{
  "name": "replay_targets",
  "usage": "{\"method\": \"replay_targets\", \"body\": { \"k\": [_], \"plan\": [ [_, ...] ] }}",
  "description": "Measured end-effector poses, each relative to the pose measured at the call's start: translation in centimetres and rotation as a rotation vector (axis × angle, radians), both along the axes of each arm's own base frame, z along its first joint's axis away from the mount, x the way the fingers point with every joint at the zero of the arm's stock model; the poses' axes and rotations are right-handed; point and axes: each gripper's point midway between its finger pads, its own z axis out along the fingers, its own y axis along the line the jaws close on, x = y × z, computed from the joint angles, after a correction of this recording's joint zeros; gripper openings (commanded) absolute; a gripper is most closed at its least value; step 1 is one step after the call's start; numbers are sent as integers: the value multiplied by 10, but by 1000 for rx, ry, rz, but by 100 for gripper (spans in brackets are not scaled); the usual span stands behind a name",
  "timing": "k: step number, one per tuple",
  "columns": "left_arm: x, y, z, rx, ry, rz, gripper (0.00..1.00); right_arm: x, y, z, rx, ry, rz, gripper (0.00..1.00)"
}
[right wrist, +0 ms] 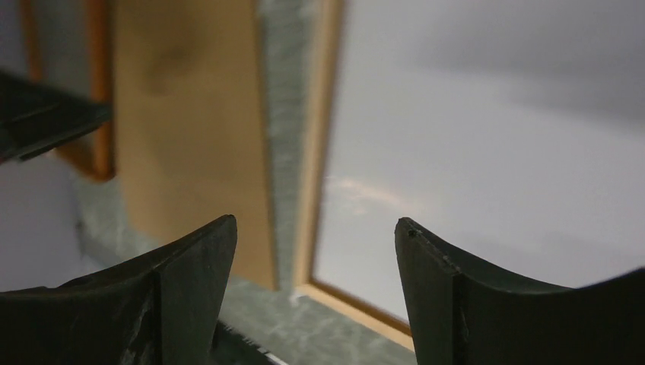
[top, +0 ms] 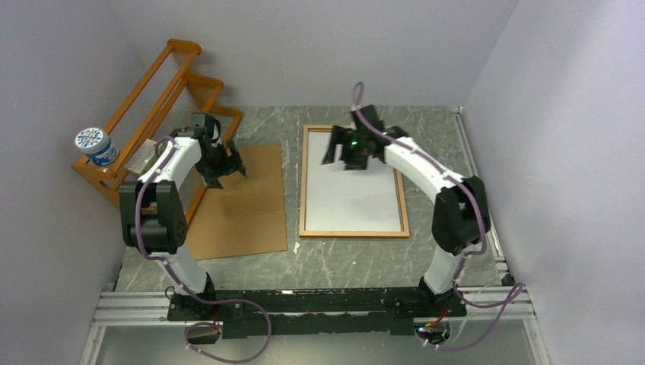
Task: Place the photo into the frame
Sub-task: Place the photo in the photo frame.
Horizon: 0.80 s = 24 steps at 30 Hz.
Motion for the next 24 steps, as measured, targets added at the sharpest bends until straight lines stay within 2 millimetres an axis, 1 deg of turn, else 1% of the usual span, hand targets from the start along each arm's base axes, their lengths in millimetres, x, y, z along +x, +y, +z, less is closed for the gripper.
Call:
{"method": "replay_targets", "body": {
  "k": [1, 3, 6, 9, 12, 15, 19, 22, 24],
  "plan": [
    [-6, 4, -2, 19, 10, 18, 89, -8, 26, 0, 38, 3, 44, 77],
    [-17, 10, -6, 50, 28, 49, 90, -22, 72, -5, 102, 24, 118, 76],
    [-33, 16, -12, 80, 56, 95, 91, -32, 118, -19, 152, 62, 184, 73],
    [-48, 19, -19, 94, 83, 125, 92, -38, 153, -40, 172, 97, 248, 72],
    [-58, 24, -22, 118, 96, 142, 94, -47, 173, -62, 149, 115, 300, 72],
    [-68, 32, -20, 159, 96, 173, 94, -60, 188, -77, 100, 103, 348, 72],
    [-85, 39, -21, 192, 57, 197, 94, -76, 201, -81, 45, 64, 388, 72],
    [-104, 42, -19, 201, 7, 228, 94, -79, 206, -85, 10, 36, 395, 73],
    [-111, 44, -15, 204, -41, 247, 94, -76, 204, -93, -28, 24, 388, 73]
  ]
}}
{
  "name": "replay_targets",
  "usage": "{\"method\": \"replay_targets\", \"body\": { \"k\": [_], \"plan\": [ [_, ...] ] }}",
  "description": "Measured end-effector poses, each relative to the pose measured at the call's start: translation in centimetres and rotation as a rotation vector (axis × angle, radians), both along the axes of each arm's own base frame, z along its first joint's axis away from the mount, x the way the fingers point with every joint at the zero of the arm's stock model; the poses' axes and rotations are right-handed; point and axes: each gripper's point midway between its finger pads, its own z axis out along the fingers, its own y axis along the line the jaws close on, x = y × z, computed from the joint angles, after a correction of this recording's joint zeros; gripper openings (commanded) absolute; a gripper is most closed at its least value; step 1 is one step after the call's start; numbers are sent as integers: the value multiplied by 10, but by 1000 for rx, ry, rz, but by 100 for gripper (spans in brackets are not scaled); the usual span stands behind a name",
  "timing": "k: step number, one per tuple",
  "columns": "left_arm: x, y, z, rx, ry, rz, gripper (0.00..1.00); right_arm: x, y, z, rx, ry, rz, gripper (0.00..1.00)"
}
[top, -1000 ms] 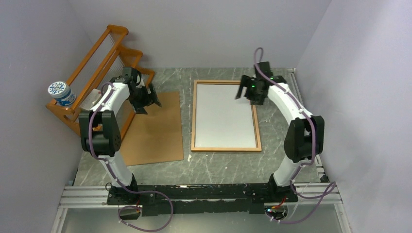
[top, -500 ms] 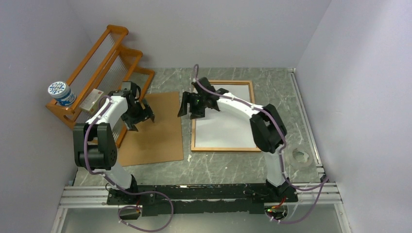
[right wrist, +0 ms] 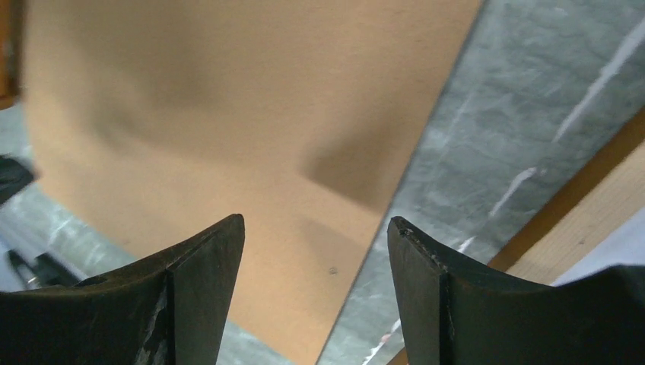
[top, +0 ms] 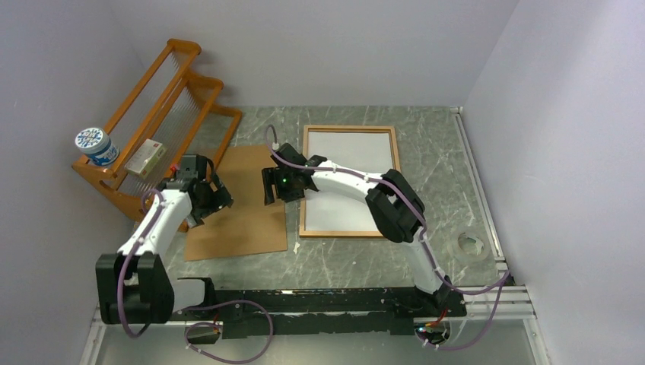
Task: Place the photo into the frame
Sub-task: Place the photo in the photo frame, then move the photo frame to the center of the board.
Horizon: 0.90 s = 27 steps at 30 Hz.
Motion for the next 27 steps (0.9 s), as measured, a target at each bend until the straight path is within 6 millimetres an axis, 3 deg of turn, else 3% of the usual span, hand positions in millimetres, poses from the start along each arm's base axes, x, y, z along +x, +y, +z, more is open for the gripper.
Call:
{"method": "replay_targets", "body": {
  "k": [4, 15, 22, 27],
  "plan": [
    [-5, 6, 3, 24, -52, 37, 94, 3, -14, -26, -129, -43, -13, 74],
    [-45, 30, -20, 115, -47, 236, 94, 4, -23, -30, -250, -155, 42, 76],
    [-46, 37, -22, 136, -55, 315, 94, 5, -32, -34, -329, -203, 97, 73],
    [-48, 34, -31, 118, -18, 327, 94, 5, -34, -32, -395, -256, 146, 78]
  ]
}}
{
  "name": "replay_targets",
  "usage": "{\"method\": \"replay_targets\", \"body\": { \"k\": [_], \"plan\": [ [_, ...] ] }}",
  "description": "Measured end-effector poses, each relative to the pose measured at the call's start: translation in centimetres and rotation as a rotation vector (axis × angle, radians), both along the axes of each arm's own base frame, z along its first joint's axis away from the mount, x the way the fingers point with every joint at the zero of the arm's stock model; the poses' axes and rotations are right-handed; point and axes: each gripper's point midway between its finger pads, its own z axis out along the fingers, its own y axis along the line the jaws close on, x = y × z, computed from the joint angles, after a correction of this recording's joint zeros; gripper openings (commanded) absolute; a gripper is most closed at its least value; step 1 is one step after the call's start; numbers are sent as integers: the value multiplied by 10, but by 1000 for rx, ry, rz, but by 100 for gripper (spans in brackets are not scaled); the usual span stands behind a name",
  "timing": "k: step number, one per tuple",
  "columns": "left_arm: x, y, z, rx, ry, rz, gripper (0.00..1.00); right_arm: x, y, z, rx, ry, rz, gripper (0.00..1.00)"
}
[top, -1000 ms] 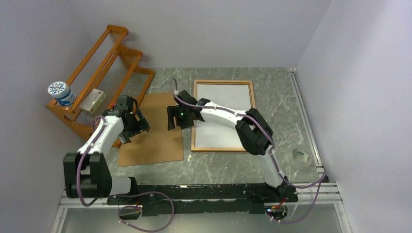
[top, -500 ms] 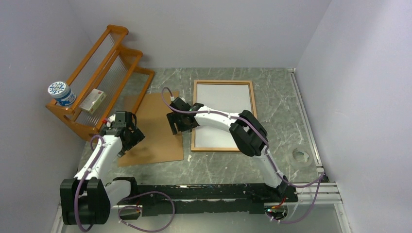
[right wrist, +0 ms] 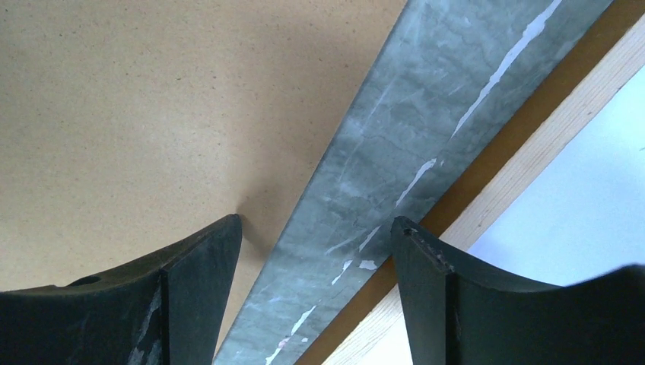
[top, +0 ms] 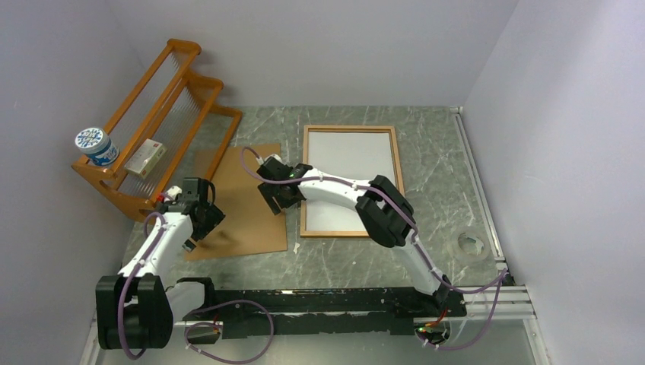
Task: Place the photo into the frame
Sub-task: Move the photo frame to the center of the board.
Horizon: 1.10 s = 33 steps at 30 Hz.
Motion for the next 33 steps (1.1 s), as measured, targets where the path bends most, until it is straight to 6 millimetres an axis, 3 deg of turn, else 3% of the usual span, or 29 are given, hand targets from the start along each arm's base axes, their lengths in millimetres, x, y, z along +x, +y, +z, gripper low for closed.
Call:
{"method": "replay_targets", "body": {
  "k": [12, 19, 24, 33],
  "plan": [
    [-1, -3, 1, -13, -12, -13, 94, -12, 6, 2, -144, -100, 162, 72],
    [0, -3, 4, -9, -23, -27, 94, -26, -12, -1, -120, -28, 199, 56],
    [-1, -3, 4, -7, -18, -41, 94, -37, -27, -8, -149, 14, 211, 54],
    [4, -2, 3, -1, 18, -65, 94, -32, -49, -6, -158, 74, 134, 58]
  ]
}}
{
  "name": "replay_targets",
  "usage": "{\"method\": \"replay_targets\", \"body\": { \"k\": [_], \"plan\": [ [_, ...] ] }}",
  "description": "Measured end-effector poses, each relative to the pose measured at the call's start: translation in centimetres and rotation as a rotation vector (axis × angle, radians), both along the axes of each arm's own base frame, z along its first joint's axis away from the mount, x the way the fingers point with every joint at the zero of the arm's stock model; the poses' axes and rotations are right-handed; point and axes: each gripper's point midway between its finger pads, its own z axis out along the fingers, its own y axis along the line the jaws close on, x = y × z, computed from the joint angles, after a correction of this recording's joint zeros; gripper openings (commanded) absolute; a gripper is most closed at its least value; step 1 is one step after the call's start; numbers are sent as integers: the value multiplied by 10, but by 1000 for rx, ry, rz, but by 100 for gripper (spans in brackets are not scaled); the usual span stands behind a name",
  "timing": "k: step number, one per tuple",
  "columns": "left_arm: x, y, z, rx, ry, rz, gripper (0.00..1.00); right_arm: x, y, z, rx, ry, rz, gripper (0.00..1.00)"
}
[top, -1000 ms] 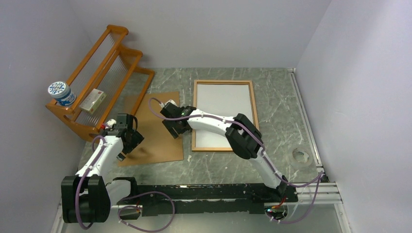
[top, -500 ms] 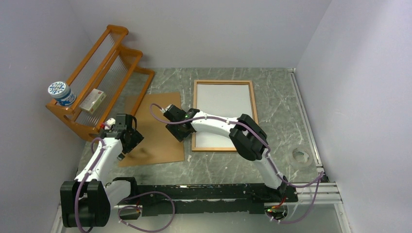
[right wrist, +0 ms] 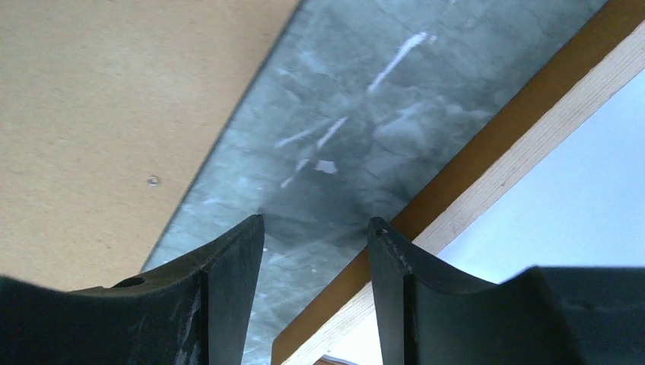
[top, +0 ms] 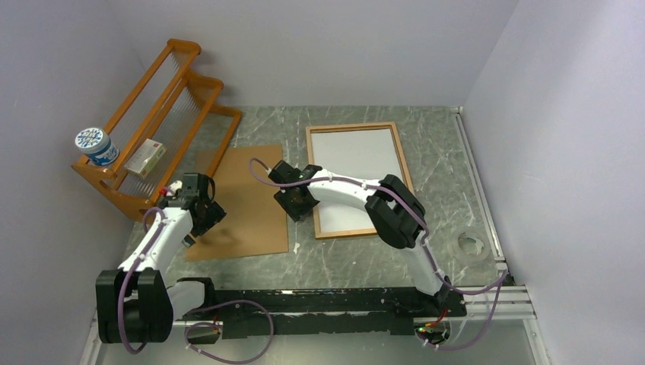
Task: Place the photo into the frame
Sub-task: Move the photo frame to the center of the board, then adjust the photo frame item at the center of the board.
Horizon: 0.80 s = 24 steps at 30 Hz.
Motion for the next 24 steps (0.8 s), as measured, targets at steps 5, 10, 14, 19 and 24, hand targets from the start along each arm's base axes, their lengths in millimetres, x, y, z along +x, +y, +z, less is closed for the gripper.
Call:
{"method": "replay_targets", "body": {
  "k": [5, 10, 14, 19, 24],
  "plan": [
    [13, 0, 4, 4, 15, -11, 94, 1, -4, 5, 36, 54, -35, 67],
    [13, 2, 1, 2, 31, 3, 94, 0, 16, 20, 114, 73, -41, 73],
    [14, 7, -4, -1, 4, 34, 94, -7, 28, 23, 155, 92, -33, 76],
    [-4, 8, -12, -8, -70, 73, 94, -11, 35, 23, 182, 101, -25, 77],
    [-6, 13, -4, -3, -150, 143, 94, -16, 35, 16, 197, 120, -21, 77]
  ]
}}
